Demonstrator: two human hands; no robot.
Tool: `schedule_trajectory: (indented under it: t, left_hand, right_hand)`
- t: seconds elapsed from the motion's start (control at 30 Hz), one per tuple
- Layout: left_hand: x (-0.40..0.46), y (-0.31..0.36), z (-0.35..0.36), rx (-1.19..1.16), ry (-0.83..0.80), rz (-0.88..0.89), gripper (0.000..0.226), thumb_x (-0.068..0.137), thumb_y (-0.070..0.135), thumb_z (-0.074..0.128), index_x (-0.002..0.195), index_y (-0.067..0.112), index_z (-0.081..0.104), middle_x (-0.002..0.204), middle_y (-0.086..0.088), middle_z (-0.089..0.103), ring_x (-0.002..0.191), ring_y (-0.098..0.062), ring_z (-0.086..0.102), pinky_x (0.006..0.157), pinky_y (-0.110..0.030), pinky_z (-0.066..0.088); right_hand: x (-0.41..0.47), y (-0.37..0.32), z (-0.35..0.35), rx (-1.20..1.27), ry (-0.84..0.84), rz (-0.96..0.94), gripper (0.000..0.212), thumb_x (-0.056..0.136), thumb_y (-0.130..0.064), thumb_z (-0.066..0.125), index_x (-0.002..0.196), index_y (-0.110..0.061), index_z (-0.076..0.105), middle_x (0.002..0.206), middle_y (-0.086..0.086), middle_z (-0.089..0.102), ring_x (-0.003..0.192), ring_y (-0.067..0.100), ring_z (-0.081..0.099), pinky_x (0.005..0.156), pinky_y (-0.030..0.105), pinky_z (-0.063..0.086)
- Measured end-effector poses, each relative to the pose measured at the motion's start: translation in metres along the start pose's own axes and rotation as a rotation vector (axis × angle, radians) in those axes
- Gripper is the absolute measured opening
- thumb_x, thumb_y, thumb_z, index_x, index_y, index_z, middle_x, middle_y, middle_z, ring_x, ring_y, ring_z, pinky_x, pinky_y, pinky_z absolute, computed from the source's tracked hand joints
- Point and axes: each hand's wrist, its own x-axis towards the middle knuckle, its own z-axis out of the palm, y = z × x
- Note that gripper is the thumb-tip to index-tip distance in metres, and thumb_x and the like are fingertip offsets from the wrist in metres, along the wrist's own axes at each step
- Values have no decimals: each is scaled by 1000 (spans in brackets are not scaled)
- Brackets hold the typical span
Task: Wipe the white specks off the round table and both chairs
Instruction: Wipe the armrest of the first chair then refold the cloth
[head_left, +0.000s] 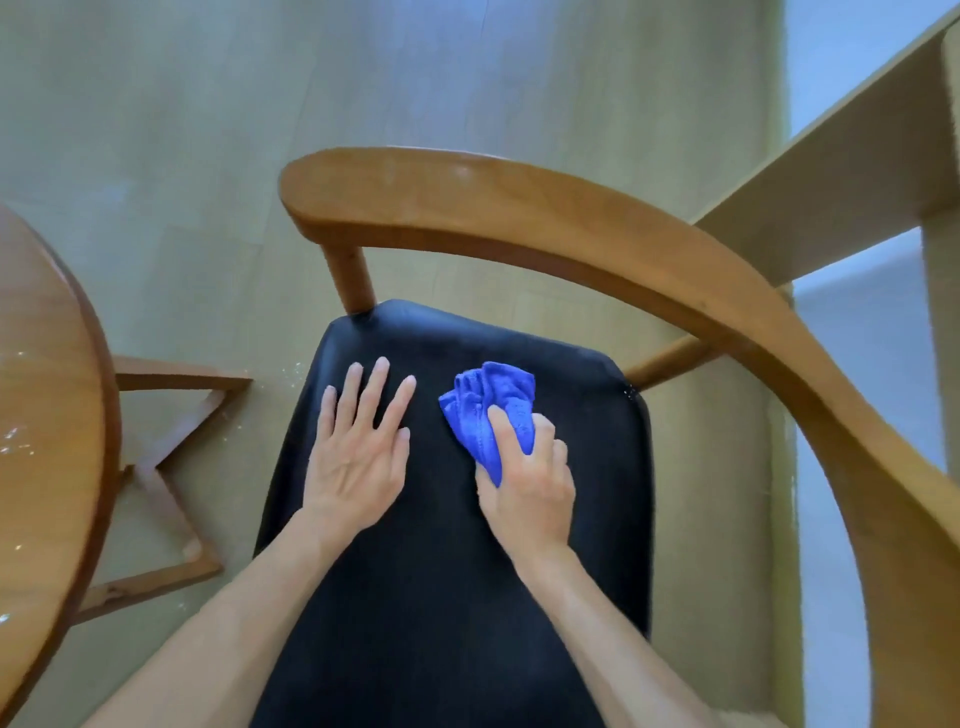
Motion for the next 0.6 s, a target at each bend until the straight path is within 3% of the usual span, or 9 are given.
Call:
schedule_trajectory:
  t: [0.1, 0.2, 0.33, 0.47, 0.6]
  left_hand:
    - [11, 7, 10, 38, -3, -8, 58, 92, 37, 27, 148, 21, 31, 157, -13, 21, 144, -38, 17, 112, -59, 16]
    - [10, 6, 18, 95, 7, -29, 59, 93, 40, 23, 150, 21, 26, 159, -12, 13, 145, -37, 9, 113, -53, 1]
    - [10, 4, 16, 143, -5, -37, 60, 94, 42, 20, 151, 23, 20, 160, -10, 8, 145, -34, 2, 114, -44, -12]
    - [10, 5, 13, 159, -51, -63, 62, 94, 44, 16, 152, 25, 15, 161, -10, 5, 145, -34, -1, 113, -41, -16]
    - [11, 5, 8, 163, -82, -80, 63, 92, 47, 14, 152, 26, 16, 161, -10, 5, 145, -33, -1, 113, -42, -13]
  right_hand:
    - [12, 16, -5, -18, -5, -188, 55, 66, -26, 74, 119, -25, 62, 107, 11, 59, 65, 24, 49, 51, 32, 48]
    - [47, 40, -13, -85, 14, -289, 52, 63, -24, 74, 114, -25, 65, 97, 10, 60, 61, 24, 47, 48, 30, 41]
    - [68, 62, -23, -62, -17, -28, 55, 62, -23, 80, 115, -21, 66, 90, 12, 56, 61, 29, 52, 49, 33, 45]
    - [66, 100, -43, -2, -170, 359, 55, 87, -30, 61, 140, -28, 45, 120, 11, 48, 94, 34, 57, 75, 38, 48]
    - [53, 100, -50, 77, -140, 453, 53, 90, -32, 56, 141, -33, 41, 119, 8, 49, 102, 31, 55, 83, 37, 46]
